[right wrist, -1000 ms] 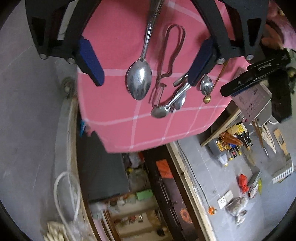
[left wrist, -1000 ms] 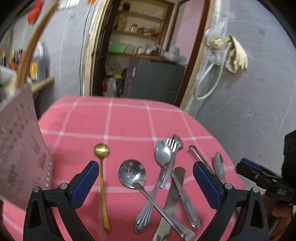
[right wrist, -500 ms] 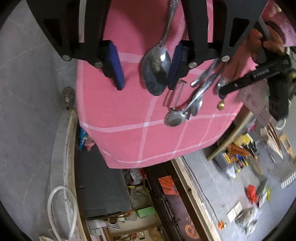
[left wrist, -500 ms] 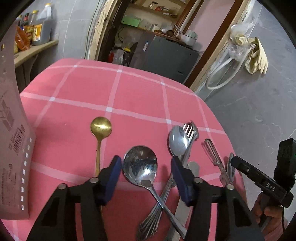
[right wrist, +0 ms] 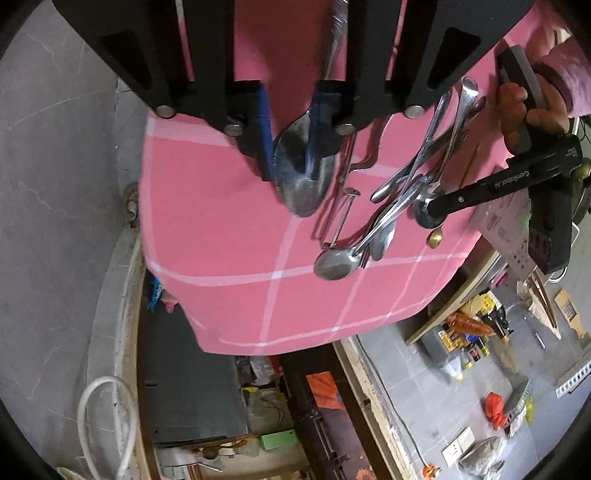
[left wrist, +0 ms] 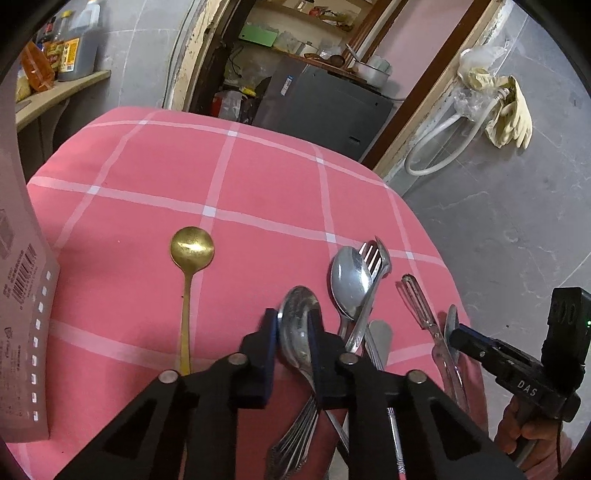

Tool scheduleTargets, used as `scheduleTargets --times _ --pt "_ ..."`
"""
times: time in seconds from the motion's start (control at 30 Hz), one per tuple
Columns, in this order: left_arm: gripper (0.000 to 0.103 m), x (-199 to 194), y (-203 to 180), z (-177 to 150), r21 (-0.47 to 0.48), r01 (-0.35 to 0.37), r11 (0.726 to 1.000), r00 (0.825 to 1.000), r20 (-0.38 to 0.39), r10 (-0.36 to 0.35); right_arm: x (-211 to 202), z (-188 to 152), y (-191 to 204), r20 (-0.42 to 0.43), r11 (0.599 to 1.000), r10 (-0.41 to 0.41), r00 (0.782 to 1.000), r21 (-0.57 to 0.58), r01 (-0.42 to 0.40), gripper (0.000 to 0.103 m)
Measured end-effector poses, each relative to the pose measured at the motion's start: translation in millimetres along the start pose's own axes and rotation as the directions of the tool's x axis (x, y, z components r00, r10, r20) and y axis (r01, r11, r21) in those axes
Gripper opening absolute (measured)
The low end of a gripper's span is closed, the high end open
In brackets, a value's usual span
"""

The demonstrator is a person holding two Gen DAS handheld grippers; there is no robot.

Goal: Organize utensils

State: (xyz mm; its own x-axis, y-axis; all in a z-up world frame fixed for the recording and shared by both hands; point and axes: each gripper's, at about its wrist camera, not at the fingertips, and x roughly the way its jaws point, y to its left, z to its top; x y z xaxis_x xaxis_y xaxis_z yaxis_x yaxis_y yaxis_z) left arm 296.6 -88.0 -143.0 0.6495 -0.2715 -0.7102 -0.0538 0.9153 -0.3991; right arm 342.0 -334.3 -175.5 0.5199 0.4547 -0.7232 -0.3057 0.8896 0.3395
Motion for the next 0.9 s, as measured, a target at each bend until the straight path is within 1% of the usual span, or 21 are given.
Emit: scheduleTargets --times 0.03,0.13,0.3,0.5,0.6,0.77,0.9 --pt "0.008 1 0 1 -0.001 0.003 1.000 1.000 -0.003 -0.003 -2 -2 -2 0.000 1.000 0.001 1.000 0.002 -0.001 0.009" --pt "0.004 -1 -1 2 0.005 0.009 1.000 1.000 0.001 -0.009 -7 -2 -1 0.014 1.000 0.020 1.000 0.010 -0.020 0.005" --pt "0.004 -10 -7 4 0.029 0.011 1.000 1.000 0.011 -0.011 -19 -5 1 0.031 0.999 0.036 0.999 0.014 -0.037 0.001" --pt "0.004 -26 -14 6 0.061 0.027 0.998 0.999 0.025 -0.028 -30 -9 12 0.032 1.000 0.021 0.999 -0.004 -0.021 0.001" --pt "0.004 -35 -19 8 0.086 0.033 0.996 0.999 0.032 -0.035 -36 -12 17 0.038 1.000 -0.003 0.999 -0.005 0.003 0.001" --pt "0.004 -53 -26 8 0.117 0.036 0.993 0.997 0.059 -0.043 -59 -13 29 0.100 0.999 -0.040 0.994 -0.010 0.042 0.001" --pt "0.003 -70 -31 10 0.131 0.046 0.990 0.994 0.093 -0.059 -85 -12 44 0.189 0.997 -0.075 0.979 -0.004 0.077 0.001"
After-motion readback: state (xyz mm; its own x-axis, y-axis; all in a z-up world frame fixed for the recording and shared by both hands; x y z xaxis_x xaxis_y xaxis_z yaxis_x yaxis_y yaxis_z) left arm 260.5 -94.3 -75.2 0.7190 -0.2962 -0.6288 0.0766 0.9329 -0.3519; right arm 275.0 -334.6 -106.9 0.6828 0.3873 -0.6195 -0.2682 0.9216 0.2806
